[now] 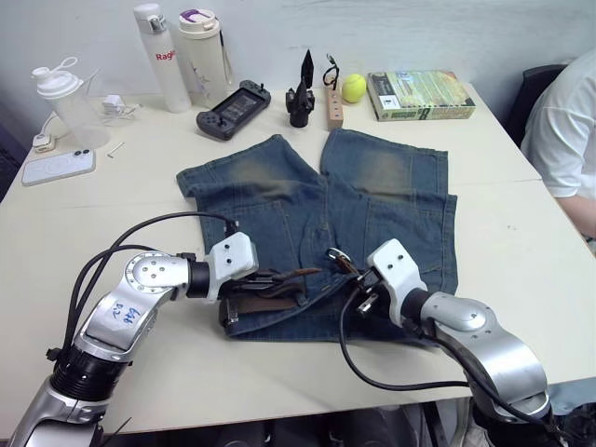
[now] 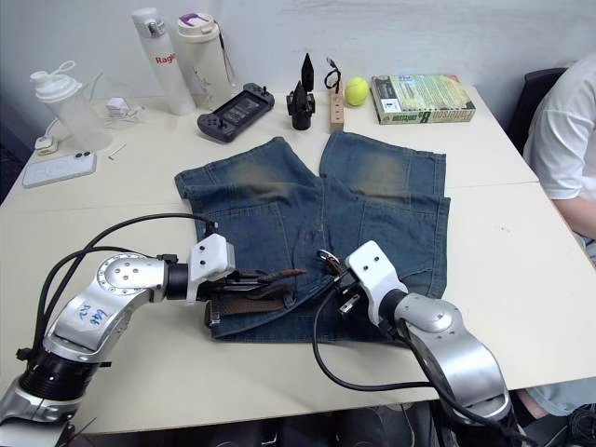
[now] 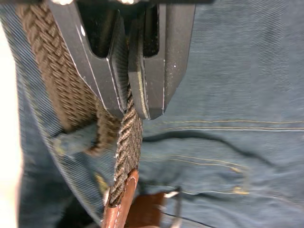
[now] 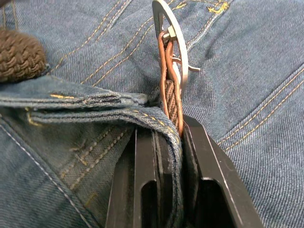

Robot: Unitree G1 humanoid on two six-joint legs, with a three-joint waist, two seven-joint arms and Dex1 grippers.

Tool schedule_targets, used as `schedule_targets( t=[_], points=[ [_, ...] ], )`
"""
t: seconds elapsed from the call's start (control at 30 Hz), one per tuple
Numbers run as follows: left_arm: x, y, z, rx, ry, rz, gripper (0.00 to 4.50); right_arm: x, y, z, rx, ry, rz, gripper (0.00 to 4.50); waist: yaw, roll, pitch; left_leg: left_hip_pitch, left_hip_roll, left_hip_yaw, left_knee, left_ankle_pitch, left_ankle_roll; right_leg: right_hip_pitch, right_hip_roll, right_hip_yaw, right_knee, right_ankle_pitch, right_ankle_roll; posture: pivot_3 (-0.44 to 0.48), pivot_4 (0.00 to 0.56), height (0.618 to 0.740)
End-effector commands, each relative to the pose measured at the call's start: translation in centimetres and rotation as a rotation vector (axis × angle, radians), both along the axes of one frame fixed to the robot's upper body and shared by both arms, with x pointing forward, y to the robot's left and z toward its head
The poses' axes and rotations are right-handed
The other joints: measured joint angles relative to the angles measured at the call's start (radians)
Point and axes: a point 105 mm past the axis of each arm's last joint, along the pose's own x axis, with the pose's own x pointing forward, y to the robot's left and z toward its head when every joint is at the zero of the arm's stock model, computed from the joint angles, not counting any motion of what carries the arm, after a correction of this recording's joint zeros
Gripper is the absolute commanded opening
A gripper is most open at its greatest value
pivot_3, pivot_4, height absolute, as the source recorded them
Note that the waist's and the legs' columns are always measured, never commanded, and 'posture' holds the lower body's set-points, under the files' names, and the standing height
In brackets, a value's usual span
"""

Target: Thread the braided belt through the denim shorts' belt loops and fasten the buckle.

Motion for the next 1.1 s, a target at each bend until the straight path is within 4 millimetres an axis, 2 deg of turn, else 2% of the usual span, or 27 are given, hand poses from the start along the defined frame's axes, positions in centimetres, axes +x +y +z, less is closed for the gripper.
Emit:
schedule_targets(
  t=[0.03, 0.17, 0.33, 0.7, 1.1],
  points=[
    [-0.1, -0.4, 0.0, 0.056, -0.012, -0.048, 0.00, -0.1, 0.8, 1.7, 0.036, -0.058, 0.007, 0.00, 0.000, 0.000, 0.000, 0.000, 0.000, 0.000, 0.000, 0.000, 0.000, -0.001, 0.000, 0.000, 0.000, 0.000, 0.000, 0.000, 0.150, 0.740],
    [0.3, -0.8, -1.1, 0.105, 0.017, -0.041, 0.00, -0.1, 1.0, 2.2, 0.030, -0.086, 0.013, 0.00, 0.000, 0.000, 0.000, -0.001, 0.000, 0.000, 0.000, 0.000, 0.000, -0.001, 0.000, 0.000, 0.001, 0.000, 0.000, 0.000, 0.150, 0.740],
    [2.3, -1.7, -0.9, 0.071, 0.066, 0.130, 0.00, 0.0, 0.8, 2.7, -0.012, -0.126, -0.014, 0.00, 0.000, 0.000, 0.000, -0.001, 0.000, 0.001, 0.000, 0.000, 0.000, -0.002, 0.001, 0.000, 0.001, 0.000, 0.000, 0.000, 0.150, 0.740],
    [1.1, -3.3, -0.6, 0.083, 0.127, 0.235, 0.00, -0.3, 1.3, 2.9, -0.024, -0.142, -0.063, 0.00, 0.001, 0.000, 0.000, -0.004, 0.000, 0.000, 0.002, 0.001, 0.001, -0.003, 0.001, 0.000, 0.005, 0.000, 0.000, 0.000, 0.150, 0.740],
    [2.2, -5.0, -0.7, 0.065, 0.142, 0.354, 0.00, -0.4, 1.9, 2.9, -0.087, -0.154, -0.061, 0.00, 0.002, 0.000, 0.000, -0.004, -0.001, -0.001, 0.003, 0.001, 0.001, -0.003, 0.001, 0.000, 0.005, 0.000, 0.000, 0.000, 0.150, 0.740]
  ],
)
